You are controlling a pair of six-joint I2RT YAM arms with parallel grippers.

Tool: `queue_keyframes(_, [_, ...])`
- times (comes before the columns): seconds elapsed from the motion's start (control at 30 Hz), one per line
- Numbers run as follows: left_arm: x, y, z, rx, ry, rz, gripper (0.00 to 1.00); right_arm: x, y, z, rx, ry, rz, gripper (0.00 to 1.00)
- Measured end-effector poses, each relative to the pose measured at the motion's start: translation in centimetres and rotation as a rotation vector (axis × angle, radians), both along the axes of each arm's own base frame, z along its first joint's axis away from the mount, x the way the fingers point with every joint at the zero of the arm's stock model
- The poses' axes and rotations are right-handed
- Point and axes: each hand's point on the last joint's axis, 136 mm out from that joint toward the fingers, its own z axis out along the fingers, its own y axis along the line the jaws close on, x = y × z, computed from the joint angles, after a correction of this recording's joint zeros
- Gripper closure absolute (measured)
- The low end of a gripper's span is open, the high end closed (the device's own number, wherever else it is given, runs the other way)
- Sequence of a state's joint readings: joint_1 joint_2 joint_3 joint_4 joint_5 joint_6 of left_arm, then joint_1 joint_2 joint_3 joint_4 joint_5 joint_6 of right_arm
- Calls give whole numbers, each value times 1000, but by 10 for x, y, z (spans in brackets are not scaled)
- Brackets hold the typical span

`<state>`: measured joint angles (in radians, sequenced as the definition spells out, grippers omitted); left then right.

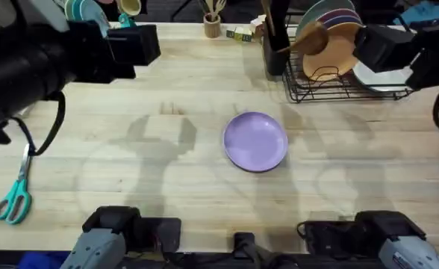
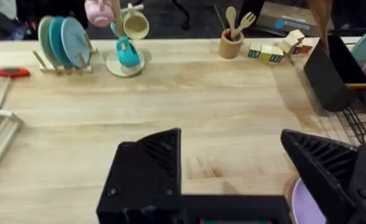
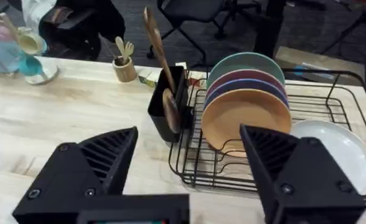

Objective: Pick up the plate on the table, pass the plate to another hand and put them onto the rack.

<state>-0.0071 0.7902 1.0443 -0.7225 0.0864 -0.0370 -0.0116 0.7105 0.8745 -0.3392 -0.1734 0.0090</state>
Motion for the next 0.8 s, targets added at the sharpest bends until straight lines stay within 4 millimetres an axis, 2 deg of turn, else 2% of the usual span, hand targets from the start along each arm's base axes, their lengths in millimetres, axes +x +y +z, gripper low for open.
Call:
queue_keyframes(0.23, [-13,-7,-22,-36,107,-4,6,-2,0,-9,0,37,0,7])
queue_keyframes(0.57, [-22,-51,-34,-64,175,-142,6,-5,0,-18,1,76,0,6])
queue_keyframes(0.8, [-15,-82,-68,-57,323,-200,4,-8,0,-24,2,103,0,7])
